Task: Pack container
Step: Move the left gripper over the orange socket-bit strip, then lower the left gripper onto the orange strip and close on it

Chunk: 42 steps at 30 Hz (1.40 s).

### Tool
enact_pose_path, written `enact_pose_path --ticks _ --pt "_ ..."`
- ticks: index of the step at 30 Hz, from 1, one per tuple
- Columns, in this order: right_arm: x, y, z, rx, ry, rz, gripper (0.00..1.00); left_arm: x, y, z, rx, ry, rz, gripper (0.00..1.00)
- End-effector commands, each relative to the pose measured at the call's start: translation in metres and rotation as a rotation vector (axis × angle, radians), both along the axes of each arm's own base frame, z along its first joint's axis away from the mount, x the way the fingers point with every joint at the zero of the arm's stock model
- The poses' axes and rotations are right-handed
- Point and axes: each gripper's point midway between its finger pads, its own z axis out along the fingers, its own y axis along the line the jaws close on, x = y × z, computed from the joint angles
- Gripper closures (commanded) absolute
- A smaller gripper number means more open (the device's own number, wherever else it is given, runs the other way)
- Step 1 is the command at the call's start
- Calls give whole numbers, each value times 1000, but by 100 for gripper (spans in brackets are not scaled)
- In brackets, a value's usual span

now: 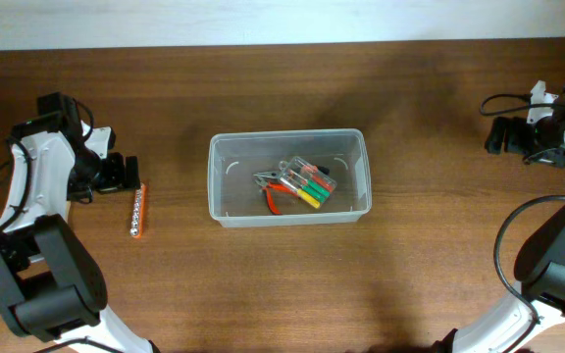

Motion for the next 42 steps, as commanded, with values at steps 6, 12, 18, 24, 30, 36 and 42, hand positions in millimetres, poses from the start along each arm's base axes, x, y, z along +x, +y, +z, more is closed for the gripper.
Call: enact_pose_path --ticks 6,12,18,24,30,36,42 --pt "0 1 -1 11 -2 -3 1 3 4 2 22 -9 -133 1" --pt "0 1 -1 11 -2 -3 1 3 4 1 22 -10 -135 1" --pt "0 1 -1 11 -2 -3 1 -1 5 -12 18 29 -135 1" --pt "0 1 -1 11 -2 -3 1 -4 1 -43 -7 103 -96 1" --pt "0 1 -1 11 -2 -3 1 -4 -4 -59 -18 135 -88 1" --pt "0 1 -1 11 -2 -3 1 7 -25 -60 3 118 -155 1" --pt "0 1 -1 11 -2 -3 1 13 -33 -61 81 123 -172 1"
